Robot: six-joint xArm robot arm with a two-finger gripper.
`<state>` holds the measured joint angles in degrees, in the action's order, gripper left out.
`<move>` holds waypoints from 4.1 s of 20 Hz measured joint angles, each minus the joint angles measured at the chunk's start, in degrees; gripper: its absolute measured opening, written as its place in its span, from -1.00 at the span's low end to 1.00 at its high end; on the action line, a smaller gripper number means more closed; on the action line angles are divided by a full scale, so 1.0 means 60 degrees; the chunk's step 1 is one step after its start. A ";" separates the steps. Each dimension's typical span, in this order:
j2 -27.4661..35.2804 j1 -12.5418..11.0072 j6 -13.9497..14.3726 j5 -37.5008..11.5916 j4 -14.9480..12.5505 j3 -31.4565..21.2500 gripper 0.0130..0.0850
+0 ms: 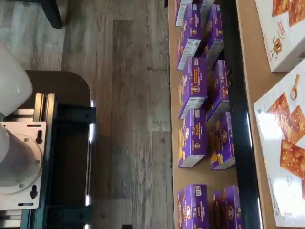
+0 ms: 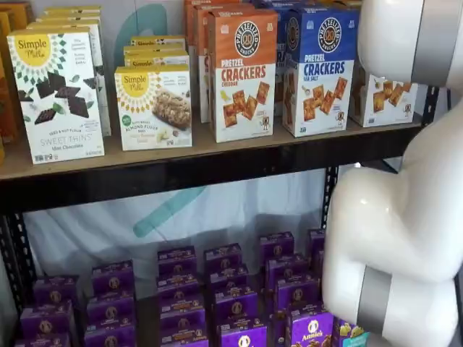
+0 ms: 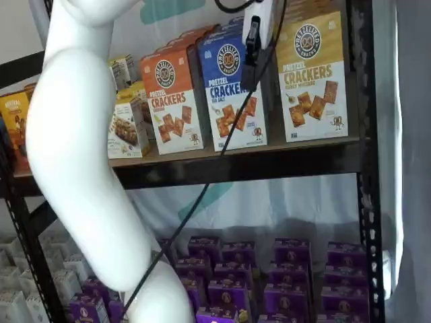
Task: Retrieve the yellow and white box located on the top shelf, the sixth one from the left
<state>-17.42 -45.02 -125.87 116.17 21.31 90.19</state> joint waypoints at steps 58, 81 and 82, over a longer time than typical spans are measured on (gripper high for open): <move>0.0703 0.0491 0.0319 -0.3803 0.0901 0.1068 1.00; 0.1711 0.1067 0.0390 -0.3962 -0.0186 0.1831 1.00; 0.1810 0.1113 0.0414 -0.3868 -0.0308 0.1967 1.00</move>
<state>-6.56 -38.35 -123.38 92.96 19.46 102.00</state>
